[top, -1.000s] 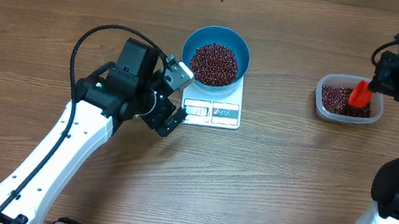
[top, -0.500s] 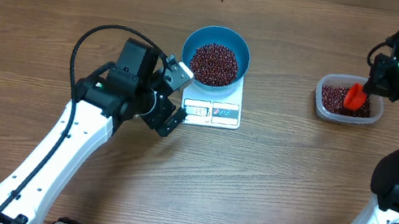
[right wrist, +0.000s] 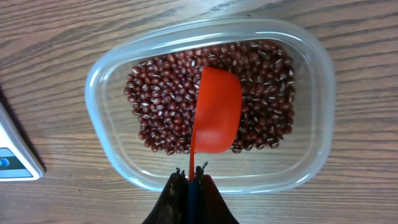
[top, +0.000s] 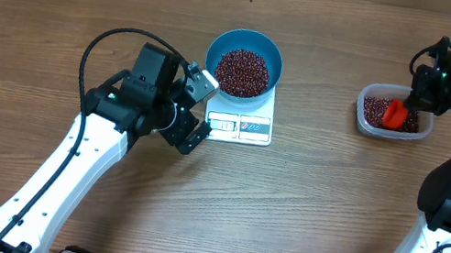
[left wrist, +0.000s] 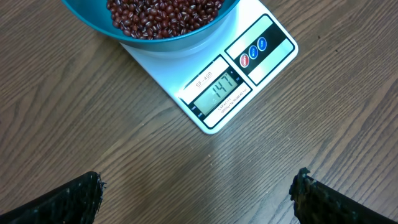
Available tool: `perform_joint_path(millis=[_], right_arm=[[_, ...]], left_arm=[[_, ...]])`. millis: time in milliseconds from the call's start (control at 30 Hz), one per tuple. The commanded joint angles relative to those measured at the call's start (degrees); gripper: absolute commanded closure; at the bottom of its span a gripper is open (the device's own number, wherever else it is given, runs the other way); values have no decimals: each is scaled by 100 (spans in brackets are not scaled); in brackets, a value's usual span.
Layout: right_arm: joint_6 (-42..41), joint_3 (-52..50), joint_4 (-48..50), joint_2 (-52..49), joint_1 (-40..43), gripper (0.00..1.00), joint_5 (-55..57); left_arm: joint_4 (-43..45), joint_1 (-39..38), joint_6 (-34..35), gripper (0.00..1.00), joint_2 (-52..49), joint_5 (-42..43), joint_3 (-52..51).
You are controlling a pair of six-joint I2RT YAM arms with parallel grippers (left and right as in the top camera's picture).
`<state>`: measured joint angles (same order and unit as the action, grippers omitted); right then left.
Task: Scoop item into bowl and weigh 150g on scale
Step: 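Return the scoop right to the bean tub and dig in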
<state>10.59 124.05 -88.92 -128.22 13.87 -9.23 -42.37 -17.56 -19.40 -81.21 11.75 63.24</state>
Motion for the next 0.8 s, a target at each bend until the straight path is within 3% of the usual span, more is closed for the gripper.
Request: perform_joint_path(millis=[0, 767], right_arm=[[168, -37, 13, -17, -42, 96, -302], [431, -37, -157, -17, -79, 96, -909]], left_arm=[[11, 28, 57, 0, 120, 24, -15], [9, 28, 55, 1, 120, 24, -15]])
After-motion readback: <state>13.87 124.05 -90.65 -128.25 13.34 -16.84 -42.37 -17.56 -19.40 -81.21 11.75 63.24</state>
